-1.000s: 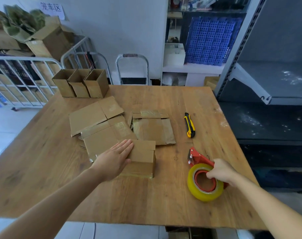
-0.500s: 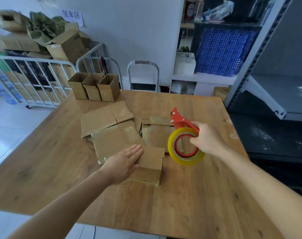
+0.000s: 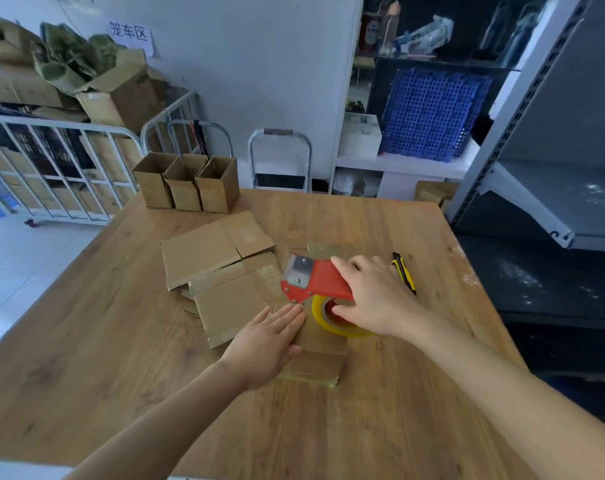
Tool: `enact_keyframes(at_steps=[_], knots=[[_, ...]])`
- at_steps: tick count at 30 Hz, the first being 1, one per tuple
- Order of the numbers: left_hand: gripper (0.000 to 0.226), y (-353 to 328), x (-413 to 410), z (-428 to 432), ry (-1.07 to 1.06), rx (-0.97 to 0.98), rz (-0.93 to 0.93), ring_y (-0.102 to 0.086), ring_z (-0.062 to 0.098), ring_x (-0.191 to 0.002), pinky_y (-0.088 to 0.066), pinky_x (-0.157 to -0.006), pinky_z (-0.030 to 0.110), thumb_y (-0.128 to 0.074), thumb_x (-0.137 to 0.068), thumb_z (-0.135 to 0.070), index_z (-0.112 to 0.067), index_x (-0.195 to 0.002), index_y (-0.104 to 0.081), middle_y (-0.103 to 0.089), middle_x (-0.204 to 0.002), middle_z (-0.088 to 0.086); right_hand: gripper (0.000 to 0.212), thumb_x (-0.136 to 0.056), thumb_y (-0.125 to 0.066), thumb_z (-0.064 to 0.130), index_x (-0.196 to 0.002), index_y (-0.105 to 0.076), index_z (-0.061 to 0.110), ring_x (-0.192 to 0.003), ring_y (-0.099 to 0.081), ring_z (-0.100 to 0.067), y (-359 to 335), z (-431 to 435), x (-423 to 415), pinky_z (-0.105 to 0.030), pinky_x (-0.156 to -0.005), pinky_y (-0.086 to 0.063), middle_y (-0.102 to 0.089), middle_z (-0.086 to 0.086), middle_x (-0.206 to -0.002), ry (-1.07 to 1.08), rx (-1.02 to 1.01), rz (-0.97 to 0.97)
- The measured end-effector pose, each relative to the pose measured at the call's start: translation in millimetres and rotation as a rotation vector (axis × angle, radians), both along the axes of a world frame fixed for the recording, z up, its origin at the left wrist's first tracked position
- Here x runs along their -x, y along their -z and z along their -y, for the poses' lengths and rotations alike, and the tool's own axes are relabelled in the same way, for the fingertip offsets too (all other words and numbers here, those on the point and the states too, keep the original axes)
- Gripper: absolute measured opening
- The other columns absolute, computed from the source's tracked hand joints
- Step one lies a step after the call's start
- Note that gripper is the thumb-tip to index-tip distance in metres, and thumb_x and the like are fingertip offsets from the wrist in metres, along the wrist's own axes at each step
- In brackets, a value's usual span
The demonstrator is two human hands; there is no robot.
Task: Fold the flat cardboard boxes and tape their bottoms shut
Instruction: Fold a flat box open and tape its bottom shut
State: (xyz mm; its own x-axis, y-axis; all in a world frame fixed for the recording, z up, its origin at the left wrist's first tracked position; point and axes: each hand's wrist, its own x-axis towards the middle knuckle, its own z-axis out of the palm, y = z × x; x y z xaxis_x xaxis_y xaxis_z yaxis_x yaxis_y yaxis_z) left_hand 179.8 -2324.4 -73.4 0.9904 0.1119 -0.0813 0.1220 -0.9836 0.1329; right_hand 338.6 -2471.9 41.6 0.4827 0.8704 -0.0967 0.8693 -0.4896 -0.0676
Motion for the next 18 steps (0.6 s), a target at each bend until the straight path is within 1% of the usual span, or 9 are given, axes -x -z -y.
enact_keyframes(at_steps=[2,4,5,7,9,10,14,16,18], knots=[[0.089,4.8,-0.5,-2.9,0.009,-0.005,0.011,-0.002,0.013,-0.148,0.004,-0.118,0.034,0.018,-0.081,-0.062,-0.018,-0.154,-0.007,0.001,-0.158,-0.006,0.086,-0.085,-0.053,0.064,-0.153,-0.015,0.027,-0.124,-0.039,-0.029,-6.6,-1.5,-0.6,-0.045,-0.104,-0.035,-0.042,-0.004,-0.137,0.007,0.054,-0.067],[0.08,4.3,-0.7,-3.0,0.005,-0.024,0.042,-0.015,0.015,-0.146,-0.015,-0.119,0.042,0.009,-0.091,-0.058,-0.016,-0.152,-0.021,-0.016,-0.158,-0.001,0.087,-0.086,-0.051,0.066,-0.154,-0.012,0.029,-0.125,-0.037,-0.028,-11.3,-2.2,-1.9,-0.044,-0.105,-0.033,-0.042,-0.003,-0.138,0.003,0.075,-0.143],[0.078,4.4,-0.5,-3.9,0.006,-0.011,0.02,-0.014,0.014,-0.145,-0.016,-0.119,0.043,0.006,-0.093,-0.057,-0.016,-0.152,-0.022,-0.016,-0.157,-0.002,0.085,-0.087,-0.051,0.065,-0.154,-0.012,0.03,-0.126,-0.037,-0.027,-13.0,-2.6,-2.5,-0.043,-0.105,-0.034,-0.042,-0.002,-0.138,-0.004,0.069,-0.182],[0.079,7.0,0.5,-5.4,0.018,0.011,0.013,-0.011,0.014,-0.146,-0.004,-0.118,0.04,0.007,-0.091,-0.058,-0.017,-0.153,-0.018,-0.009,-0.157,-0.003,0.082,-0.087,-0.053,0.061,-0.154,-0.015,0.032,-0.123,-0.041,-0.023,-14.1,-2.9,-5.0,-0.038,-0.102,-0.037,-0.044,0.0,-0.134,-0.011,0.037,-0.261],[0.079,6.4,0.9,-4.9,0.013,0.013,0.015,-0.023,0.019,-0.145,-0.007,-0.115,0.041,0.006,-0.094,-0.059,-0.015,-0.151,-0.025,-0.02,-0.157,0.0,0.081,-0.086,-0.057,0.06,-0.153,-0.019,0.035,-0.115,-0.046,-0.017,-14.9,-2.9,-7.2,-0.032,-0.094,-0.041,-0.046,0.004,-0.128,-0.018,0.014,-0.307],[0.08,7.3,1.2,-4.9,0.017,0.001,0.018,-0.023,0.02,-0.145,-0.005,-0.114,0.041,0.007,-0.093,-0.059,-0.015,-0.151,-0.025,-0.02,-0.157,0.0,0.082,-0.084,-0.059,0.061,-0.152,-0.021,0.036,-0.112,-0.047,-0.014,-14.9,-2.9,-9.0,-0.031,-0.093,-0.042,-0.047,0.006,-0.128,-0.021,0.011,-0.316],[0.088,8.7,0.8,-7.0,0.011,0.035,0.044,-0.002,0.012,-0.148,0.012,-0.113,0.033,0.013,-0.081,-0.065,-0.022,-0.154,-0.008,-0.003,-0.16,-0.006,0.087,-0.076,-0.069,0.063,-0.149,-0.026,0.043,-0.12,-0.047,-0.013,-14.8,-1.6,-19.2,-0.034,-0.099,-0.044,-0.046,0.012,-0.139,-0.024,-0.003,-0.387],[0.088,5.3,0.6,-8.8,0.003,0.089,0.021,0.008,0.002,-0.143,0.013,-0.113,0.03,0.011,-0.078,-0.067,-0.026,-0.154,-0.005,0.001,-0.16,-0.011,0.087,-0.073,-0.072,0.061,-0.147,-0.029,0.046,-0.121,-0.047,-0.01,-14.1,0.0,-24.2,-0.03,-0.098,-0.044,-0.045,0.018,-0.14,-0.019,-0.018,-0.459],[0.088,2.9,1.3,-11.9,-0.009,0.153,0.003,0.012,-0.004,-0.139,0.014,-0.114,0.033,0.008,-0.076,-0.067,-0.028,-0.154,-0.008,0.0,-0.16,-0.014,0.085,-0.074,-0.075,0.054,-0.146,-0.03,0.047,-0.119,-0.048,-0.008,-13.8,1.7,-25.6,-0.024,-0.095,-0.044,-0.045,0.021,-0.137,-0.018,-0.031,-0.523]])
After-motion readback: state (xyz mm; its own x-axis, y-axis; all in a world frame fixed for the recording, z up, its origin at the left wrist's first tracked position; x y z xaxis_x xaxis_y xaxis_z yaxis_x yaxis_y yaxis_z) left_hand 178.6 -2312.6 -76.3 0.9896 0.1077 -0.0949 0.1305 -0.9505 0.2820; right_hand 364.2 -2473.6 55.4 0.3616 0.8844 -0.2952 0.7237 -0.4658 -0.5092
